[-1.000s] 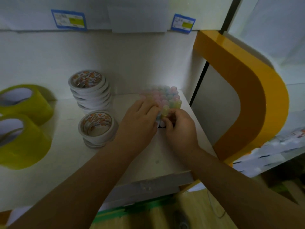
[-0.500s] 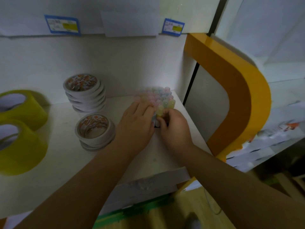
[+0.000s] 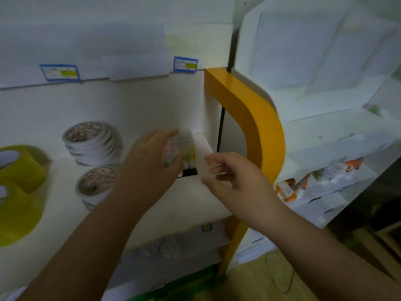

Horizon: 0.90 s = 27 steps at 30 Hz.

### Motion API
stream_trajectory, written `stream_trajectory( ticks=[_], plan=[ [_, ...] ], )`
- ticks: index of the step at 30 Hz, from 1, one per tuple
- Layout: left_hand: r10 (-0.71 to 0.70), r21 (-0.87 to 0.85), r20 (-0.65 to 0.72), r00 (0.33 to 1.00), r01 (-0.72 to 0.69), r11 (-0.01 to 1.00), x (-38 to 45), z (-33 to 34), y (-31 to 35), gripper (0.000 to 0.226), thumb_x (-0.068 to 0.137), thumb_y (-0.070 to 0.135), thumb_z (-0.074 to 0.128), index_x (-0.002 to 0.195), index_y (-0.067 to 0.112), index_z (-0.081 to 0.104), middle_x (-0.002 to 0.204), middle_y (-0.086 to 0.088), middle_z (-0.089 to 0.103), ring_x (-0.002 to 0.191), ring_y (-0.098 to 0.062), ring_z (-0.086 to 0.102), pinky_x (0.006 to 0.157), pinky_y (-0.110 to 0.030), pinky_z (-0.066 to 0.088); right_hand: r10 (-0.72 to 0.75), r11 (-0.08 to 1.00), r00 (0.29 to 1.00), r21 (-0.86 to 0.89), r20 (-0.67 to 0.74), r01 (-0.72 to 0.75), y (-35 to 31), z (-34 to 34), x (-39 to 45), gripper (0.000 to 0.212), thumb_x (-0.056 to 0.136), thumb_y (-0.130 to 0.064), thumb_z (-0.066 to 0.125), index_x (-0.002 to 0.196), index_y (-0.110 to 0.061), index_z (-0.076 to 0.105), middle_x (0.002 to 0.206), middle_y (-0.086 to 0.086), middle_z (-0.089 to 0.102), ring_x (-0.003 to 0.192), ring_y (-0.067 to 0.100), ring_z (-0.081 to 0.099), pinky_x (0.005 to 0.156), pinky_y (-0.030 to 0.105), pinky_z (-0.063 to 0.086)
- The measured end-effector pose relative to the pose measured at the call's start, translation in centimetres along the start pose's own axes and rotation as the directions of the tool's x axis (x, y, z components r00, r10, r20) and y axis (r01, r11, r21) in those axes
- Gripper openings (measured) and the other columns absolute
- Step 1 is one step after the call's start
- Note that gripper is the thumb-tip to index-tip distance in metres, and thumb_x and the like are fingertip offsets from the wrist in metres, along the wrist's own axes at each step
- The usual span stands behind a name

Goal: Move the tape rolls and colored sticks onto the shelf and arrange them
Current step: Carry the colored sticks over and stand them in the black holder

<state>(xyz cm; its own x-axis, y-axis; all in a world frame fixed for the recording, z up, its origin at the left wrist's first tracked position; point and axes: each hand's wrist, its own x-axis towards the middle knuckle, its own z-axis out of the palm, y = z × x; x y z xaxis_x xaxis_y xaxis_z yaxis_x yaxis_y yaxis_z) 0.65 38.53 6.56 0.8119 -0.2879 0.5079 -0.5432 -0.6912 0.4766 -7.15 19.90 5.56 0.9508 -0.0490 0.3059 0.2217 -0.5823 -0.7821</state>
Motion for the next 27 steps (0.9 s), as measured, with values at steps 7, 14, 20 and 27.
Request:
stream_trajectory(
  ticks=[7,14,20,27],
  plan=[
    [0.042,-0.092,-0.011,0.999,-0.042,0.995,-0.6,0.4,11.7,0.019,0.088,0.040,0.060,0.106,0.036,0.057,0.104,0.018,0.056,0.094,-0.008,0.061,0.074,-0.028,0.052,0.010,0.994,0.997,0.106,-0.076,-0.002,1.6,-10.8,-4.4,0.030,0.088,-0.017,0.072,0.116,-0.024,0.066,0.097,-0.009,0.068,0.092,0.006,0.066,0.081,0.020,0.055],
    [0.072,-0.037,0.070,0.995,-0.069,0.997,-1.1,7.2,22.1,0.021,0.087,0.043,0.059,0.106,0.033,0.056,0.103,0.017,0.052,0.088,-0.010,0.058,0.073,-0.030,0.048,0.092,0.994,0.987,-0.053,-0.131,-0.099,9.9,-20.6,-8.1,0.029,0.090,-0.017,0.070,0.116,-0.028,0.063,0.101,-0.012,0.063,0.092,0.004,0.064,0.085,0.026,0.056],
    [0.020,0.005,0.160,0.987,-0.021,1.000,-2.1,13.6,28.5,0.037,0.091,0.041,0.063,0.125,0.031,0.054,0.124,0.011,0.054,0.109,-0.011,0.053,0.092,-0.036,0.051,0.053,0.915,0.979,-0.384,-0.195,-0.126,15.2,-28.1,-11.8,0.037,0.091,-0.030,0.068,0.127,-0.024,0.058,0.112,-0.012,0.050,0.097,0.001,0.048,0.083,0.019,0.042],
    [0.023,0.002,0.261,0.965,-0.024,1.000,-1.5,19.3,33.4,0.044,0.092,0.041,0.061,0.134,0.030,0.050,0.137,0.007,0.050,0.120,-0.015,0.049,0.099,-0.036,0.047,0.098,0.926,0.973,-0.339,-0.211,-0.167,18.9,-33.2,-14.0,0.033,0.090,-0.028,0.070,0.121,-0.023,0.060,0.112,-0.013,0.051,0.101,0.002,0.049,0.087,0.019,0.042]
  ],
)
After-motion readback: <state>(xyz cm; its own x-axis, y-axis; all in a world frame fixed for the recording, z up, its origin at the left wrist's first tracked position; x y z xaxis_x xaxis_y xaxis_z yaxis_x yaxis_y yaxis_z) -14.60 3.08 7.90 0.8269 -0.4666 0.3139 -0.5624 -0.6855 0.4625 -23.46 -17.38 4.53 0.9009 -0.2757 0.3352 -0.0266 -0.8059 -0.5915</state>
